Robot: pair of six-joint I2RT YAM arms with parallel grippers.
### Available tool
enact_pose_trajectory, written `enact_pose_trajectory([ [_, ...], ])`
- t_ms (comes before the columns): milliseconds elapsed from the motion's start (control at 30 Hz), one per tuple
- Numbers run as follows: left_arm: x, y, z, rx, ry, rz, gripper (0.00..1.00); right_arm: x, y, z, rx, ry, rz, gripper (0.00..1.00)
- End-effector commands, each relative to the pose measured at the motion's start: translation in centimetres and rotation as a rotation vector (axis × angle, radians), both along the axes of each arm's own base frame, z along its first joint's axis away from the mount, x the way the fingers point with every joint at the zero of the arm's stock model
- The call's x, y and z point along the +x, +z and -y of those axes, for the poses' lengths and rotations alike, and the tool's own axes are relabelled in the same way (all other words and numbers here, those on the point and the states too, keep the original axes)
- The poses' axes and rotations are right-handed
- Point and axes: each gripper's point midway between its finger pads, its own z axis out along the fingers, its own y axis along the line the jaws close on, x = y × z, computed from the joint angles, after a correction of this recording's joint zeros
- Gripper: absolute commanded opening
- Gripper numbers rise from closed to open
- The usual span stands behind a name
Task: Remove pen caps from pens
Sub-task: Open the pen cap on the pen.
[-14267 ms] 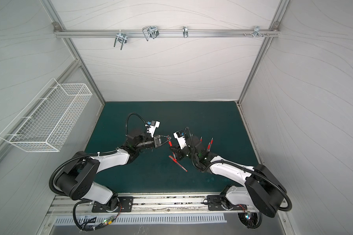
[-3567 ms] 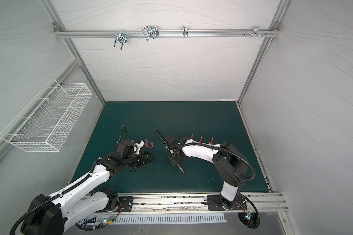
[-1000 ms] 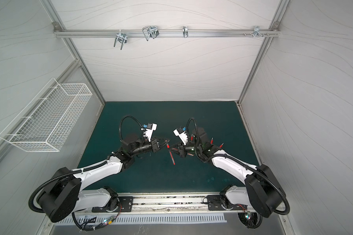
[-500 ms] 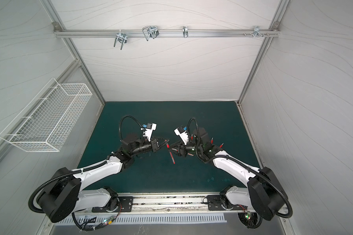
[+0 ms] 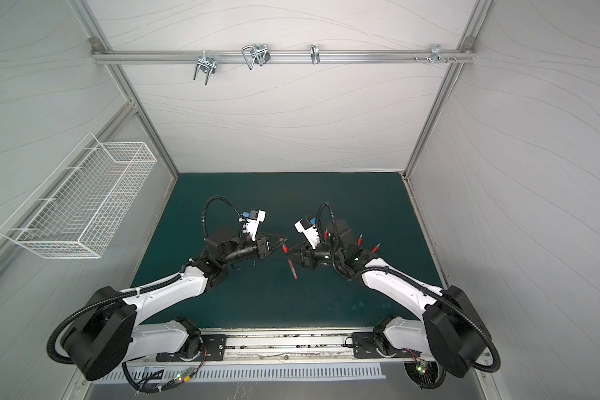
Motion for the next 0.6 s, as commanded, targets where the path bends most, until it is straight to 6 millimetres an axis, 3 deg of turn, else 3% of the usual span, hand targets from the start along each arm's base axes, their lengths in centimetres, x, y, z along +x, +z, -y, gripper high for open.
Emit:
enact_pose_trajectory([
  [0,0.27,2.45,0.33,-0.037,-0.006,0.074,0.00,-0.19,0.09,-0.79,-0.016,0.030,0.017,0.30],
  [67,0.21,2.51,0.38,-0.040,-0.009,0.074,0.00,-0.28,-0.03,-1.05,-0.019,0.037,0.019,0.28],
  [300,0.32,2.26,0.50,-0.039,-0.014,0.067,0.00,-0.10,-0.27,-1.21,-0.027,0.036,0.023,0.07],
  [433,0.34,2.18,0.54,-0.042,-0.015,0.063,0.15,-0.02,-0.18,-1.12,-0.027,0.028,0.030,0.00],
  [567,0.46,1.87,0.59,-0.036,-0.014,0.055,0.21,-0.03,-0.10,-1.11,-0.027,0.028,0.030,0.00],
])
